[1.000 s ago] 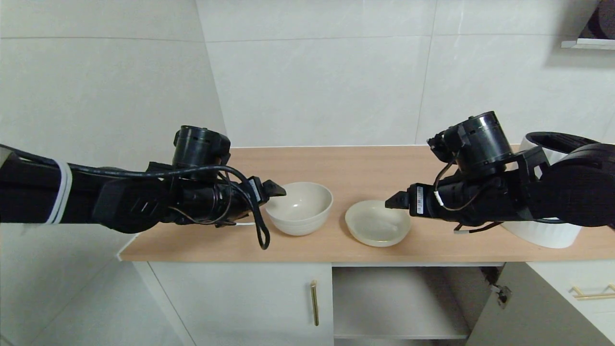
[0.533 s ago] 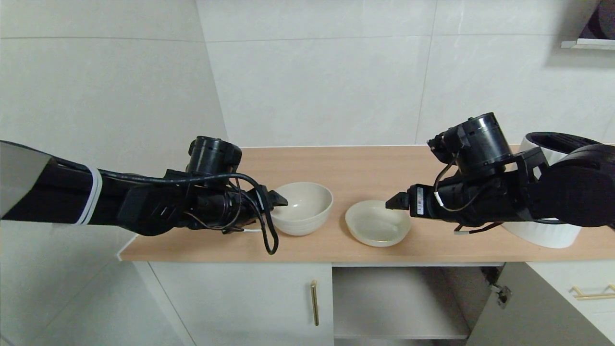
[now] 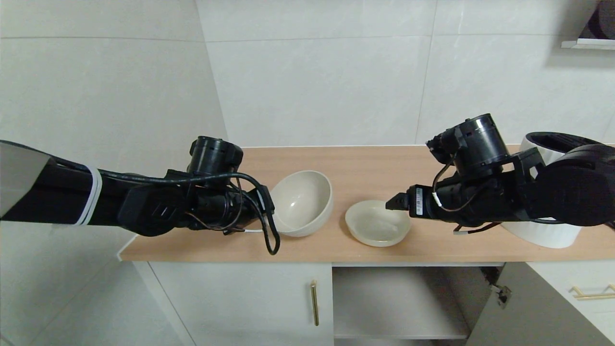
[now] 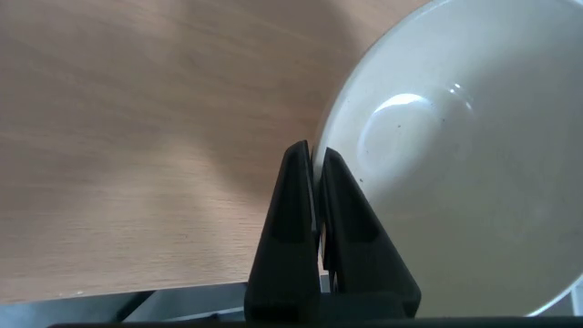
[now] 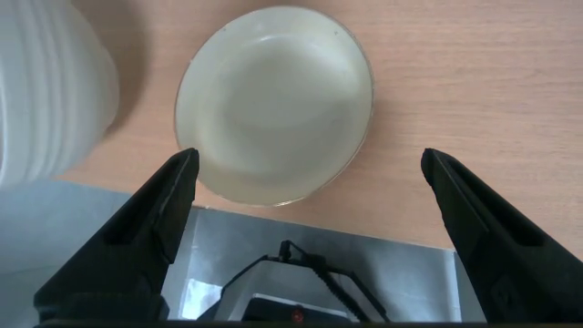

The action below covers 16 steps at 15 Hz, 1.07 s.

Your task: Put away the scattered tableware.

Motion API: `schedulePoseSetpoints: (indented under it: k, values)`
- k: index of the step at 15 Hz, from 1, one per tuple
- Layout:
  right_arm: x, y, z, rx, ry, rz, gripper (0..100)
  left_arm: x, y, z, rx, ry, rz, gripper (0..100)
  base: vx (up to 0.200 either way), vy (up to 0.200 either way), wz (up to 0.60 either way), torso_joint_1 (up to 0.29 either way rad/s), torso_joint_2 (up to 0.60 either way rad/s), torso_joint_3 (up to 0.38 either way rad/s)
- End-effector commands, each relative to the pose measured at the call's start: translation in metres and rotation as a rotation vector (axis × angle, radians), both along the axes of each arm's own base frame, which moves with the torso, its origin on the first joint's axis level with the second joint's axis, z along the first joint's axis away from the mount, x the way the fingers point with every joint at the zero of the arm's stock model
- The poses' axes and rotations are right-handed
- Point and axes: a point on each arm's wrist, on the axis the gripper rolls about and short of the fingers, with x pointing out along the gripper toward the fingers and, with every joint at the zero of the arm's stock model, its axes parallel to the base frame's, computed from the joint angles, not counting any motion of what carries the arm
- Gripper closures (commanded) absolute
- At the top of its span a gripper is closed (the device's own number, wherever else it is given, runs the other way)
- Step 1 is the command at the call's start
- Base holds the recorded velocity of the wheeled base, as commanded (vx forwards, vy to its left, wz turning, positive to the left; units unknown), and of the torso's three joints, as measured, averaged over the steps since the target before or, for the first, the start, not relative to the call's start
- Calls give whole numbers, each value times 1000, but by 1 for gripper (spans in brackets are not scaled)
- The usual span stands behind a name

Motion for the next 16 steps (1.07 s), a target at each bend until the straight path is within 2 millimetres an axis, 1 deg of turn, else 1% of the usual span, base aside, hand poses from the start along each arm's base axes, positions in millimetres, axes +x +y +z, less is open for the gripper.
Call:
schedulePoseSetpoints:
  k: [1, 6, 8, 11, 14, 16]
  values:
    - [3, 3, -6, -11, 14, -2, 0, -2, 0, 3, -3, -8, -1, 100, 0, 0, 0, 0, 0, 0]
    - [25, 12, -37, -153, 23, -134, 0, -3, 1, 5, -8, -9, 3, 100, 0, 0, 0, 0, 0, 0]
    - [28, 13, -43, -168, 28, -141, 0, -3, 1, 5, -8, -9, 3, 100, 0, 0, 0, 0, 0, 0]
    - [28, 13, -42, -169, 26, -141, 0, -3, 1, 4, -8, -6, 4, 100, 0, 0, 0, 0, 0, 0]
    - [33, 16, -53, -182, 47, -141, 0, -3, 2, 5, -8, -8, 5, 100, 0, 0, 0, 0, 0, 0]
    - [35, 17, -55, -183, 51, -140, 0, -3, 1, 4, -6, -5, 4, 100, 0, 0, 0, 0, 0, 0]
